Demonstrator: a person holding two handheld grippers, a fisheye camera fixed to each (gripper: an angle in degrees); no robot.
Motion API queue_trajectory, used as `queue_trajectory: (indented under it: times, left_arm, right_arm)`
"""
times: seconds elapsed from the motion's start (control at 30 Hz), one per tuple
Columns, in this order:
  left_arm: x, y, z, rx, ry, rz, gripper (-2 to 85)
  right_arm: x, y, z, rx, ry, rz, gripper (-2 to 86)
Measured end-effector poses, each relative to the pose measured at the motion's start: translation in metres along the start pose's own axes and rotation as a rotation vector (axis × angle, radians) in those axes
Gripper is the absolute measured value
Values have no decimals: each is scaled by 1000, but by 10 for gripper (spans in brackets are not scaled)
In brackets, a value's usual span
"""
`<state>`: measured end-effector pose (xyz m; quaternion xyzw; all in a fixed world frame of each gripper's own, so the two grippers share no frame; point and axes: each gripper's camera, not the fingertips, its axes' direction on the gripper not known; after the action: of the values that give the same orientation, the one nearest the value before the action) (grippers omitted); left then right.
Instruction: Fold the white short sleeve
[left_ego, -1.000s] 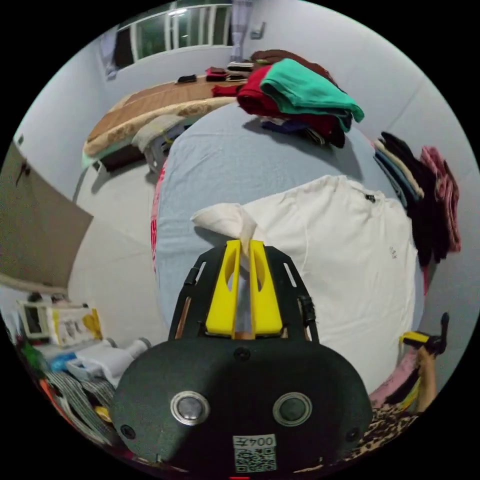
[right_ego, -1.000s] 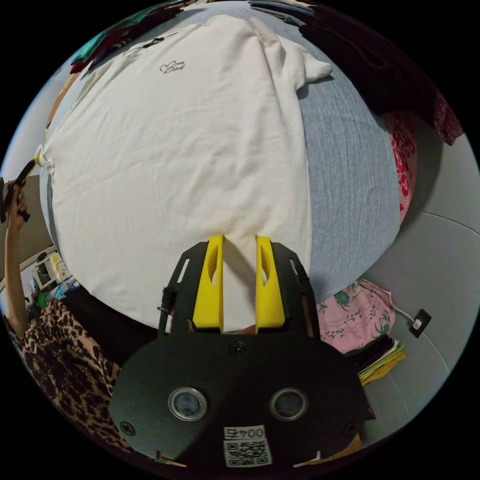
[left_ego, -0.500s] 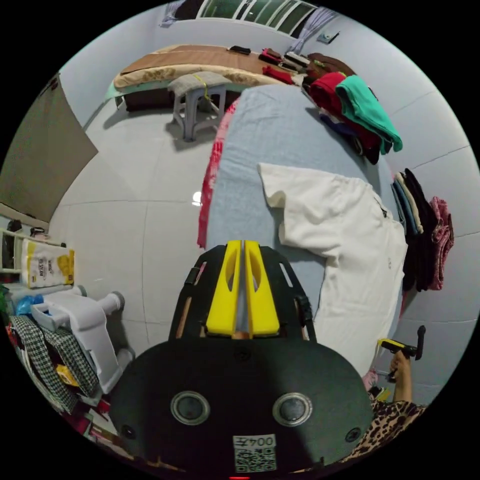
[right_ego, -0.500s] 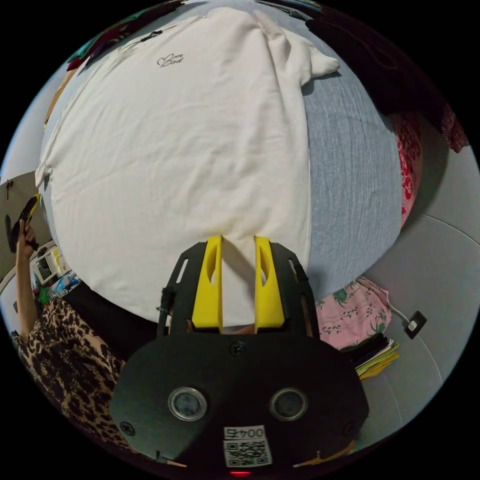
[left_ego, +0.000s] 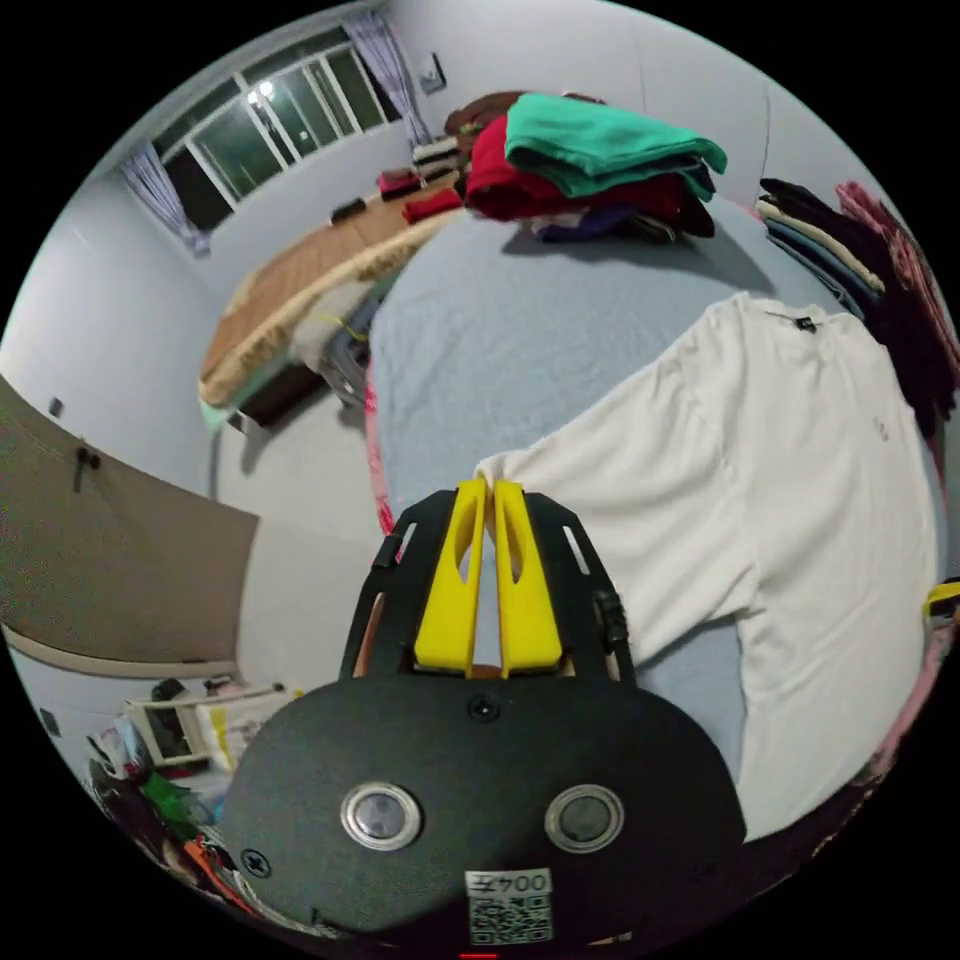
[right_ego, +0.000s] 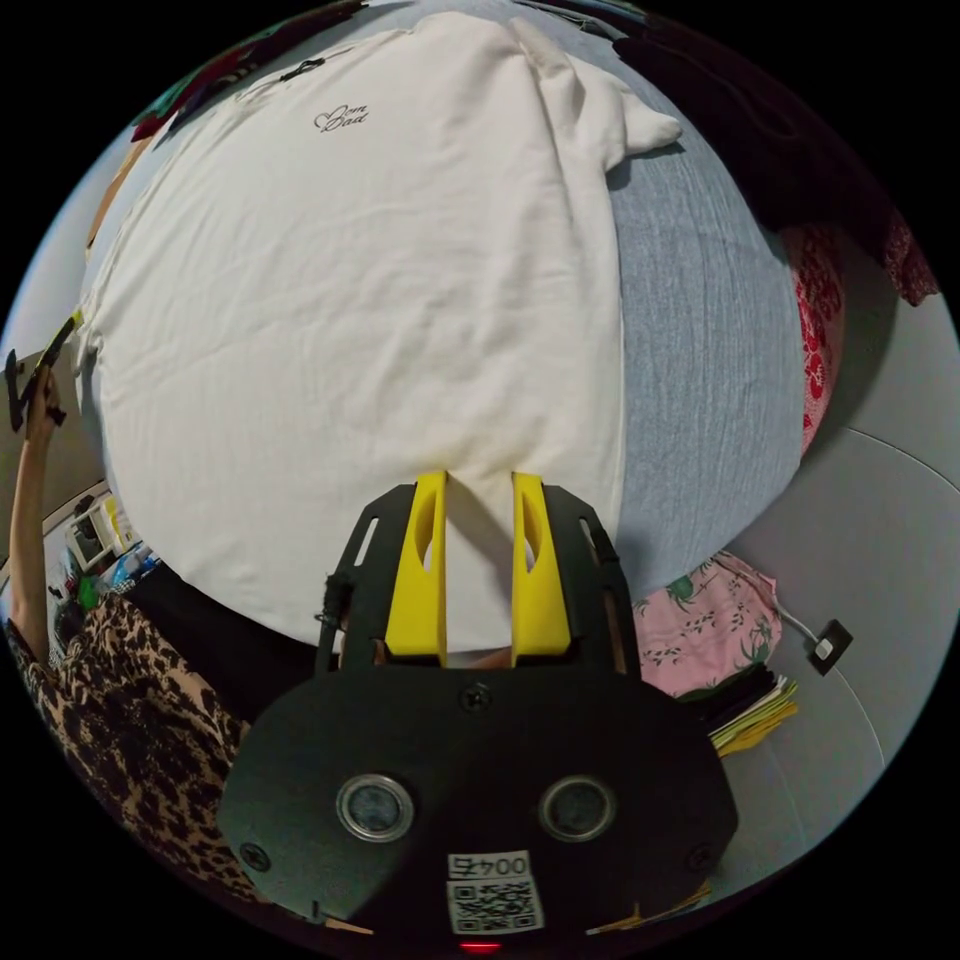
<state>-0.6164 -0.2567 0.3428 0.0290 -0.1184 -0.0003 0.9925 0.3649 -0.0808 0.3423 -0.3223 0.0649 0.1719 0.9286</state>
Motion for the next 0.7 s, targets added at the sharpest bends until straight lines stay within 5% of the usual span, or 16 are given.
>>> queue_trajectory:
  times: [0.13, 0.43, 0.7]
  left_arm:
    - [-11, -5, 29, -116, 98, -62, 29]
    - [-17, 78, -22, 41, 390, -58, 57]
    - [46, 95, -26, -6, 332, 130, 78]
  right_arm:
    - [2, -3, 0, -9, 3, 4, 104]
    - [11, -9, -1, -25, 3, 8, 106]
    - [19, -9, -1, -30, 9, 0, 105]
